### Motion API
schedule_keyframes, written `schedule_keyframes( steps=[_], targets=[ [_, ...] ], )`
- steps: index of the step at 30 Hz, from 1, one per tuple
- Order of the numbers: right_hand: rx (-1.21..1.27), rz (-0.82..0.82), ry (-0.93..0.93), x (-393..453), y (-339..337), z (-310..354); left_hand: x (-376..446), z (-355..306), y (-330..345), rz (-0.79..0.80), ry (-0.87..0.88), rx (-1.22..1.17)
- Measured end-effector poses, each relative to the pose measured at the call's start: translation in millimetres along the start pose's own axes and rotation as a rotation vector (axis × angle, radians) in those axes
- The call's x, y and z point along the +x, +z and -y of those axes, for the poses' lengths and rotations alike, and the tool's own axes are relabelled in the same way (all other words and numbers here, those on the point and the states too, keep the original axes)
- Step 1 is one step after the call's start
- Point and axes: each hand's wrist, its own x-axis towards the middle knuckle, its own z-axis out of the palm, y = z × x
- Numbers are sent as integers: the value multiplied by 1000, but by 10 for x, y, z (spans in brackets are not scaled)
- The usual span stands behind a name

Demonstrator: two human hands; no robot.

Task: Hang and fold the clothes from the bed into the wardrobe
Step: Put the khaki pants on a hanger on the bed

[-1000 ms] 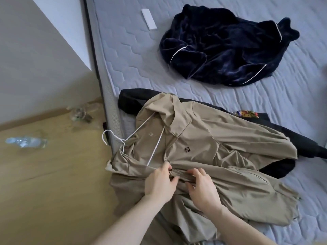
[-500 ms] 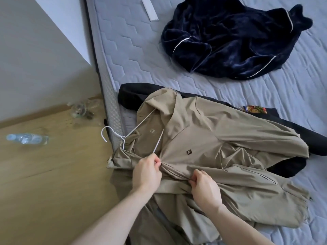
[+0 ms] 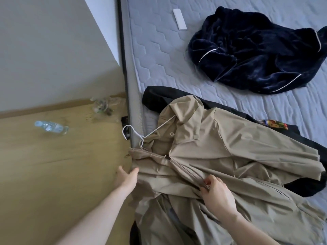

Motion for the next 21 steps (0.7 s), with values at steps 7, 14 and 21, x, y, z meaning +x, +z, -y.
schedule_keyframes(
  steps=[7, 14, 21],
  targets=[
    [40, -39, -33, -292, -94, 209, -191, 188, -139, 38, 168, 97],
    [167, -148, -159, -979, -909, 561, -1295, -142, -906, -90, 473, -145],
    [210, -264, -387, -2024, -2265, 1070, -2922, -447, -2150, 27, 730, -269]
  ],
)
